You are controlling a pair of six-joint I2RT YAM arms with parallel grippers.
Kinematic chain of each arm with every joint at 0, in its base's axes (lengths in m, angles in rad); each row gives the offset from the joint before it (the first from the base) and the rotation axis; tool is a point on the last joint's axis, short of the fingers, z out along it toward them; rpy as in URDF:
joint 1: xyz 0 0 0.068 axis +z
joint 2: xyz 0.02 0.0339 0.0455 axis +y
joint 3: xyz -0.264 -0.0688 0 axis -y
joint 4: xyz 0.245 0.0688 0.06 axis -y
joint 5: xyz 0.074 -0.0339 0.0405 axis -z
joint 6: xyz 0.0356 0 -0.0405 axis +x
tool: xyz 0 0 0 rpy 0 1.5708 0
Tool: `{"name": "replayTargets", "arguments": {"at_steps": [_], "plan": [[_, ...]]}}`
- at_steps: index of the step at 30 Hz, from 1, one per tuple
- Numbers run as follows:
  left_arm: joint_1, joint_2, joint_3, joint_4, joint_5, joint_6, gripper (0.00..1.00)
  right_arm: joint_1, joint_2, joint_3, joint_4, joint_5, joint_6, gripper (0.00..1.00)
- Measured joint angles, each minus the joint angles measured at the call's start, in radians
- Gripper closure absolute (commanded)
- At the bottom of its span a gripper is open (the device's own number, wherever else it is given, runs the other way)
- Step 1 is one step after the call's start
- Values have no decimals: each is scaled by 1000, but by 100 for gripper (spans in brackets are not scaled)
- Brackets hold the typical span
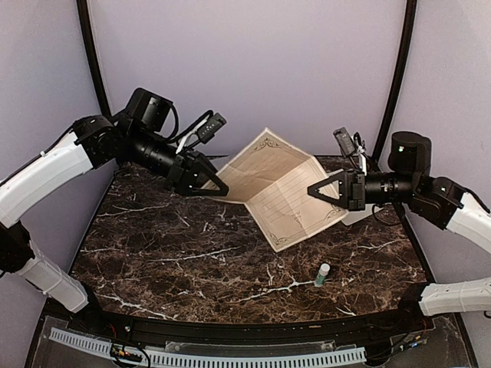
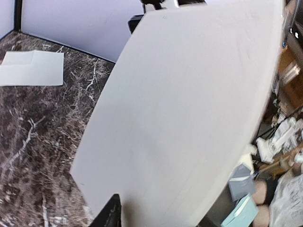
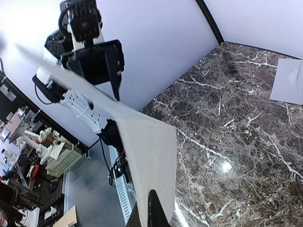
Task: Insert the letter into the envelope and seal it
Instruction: Fold the letter.
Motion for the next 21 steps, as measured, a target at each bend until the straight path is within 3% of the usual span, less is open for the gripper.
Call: {"name": "replayTargets", "arguments": {"at_steps": [2,7,21], "plan": [[0,-14,-29,30,0,-28,35,0,-23,-26,52,33,32,100],[0,-62,-71,97,3,-97,23,0,-34,-57,133,80,74,100],[5,-180,56,196,-3,-253,13,0,-97,-76,209,132,84,100]]}}
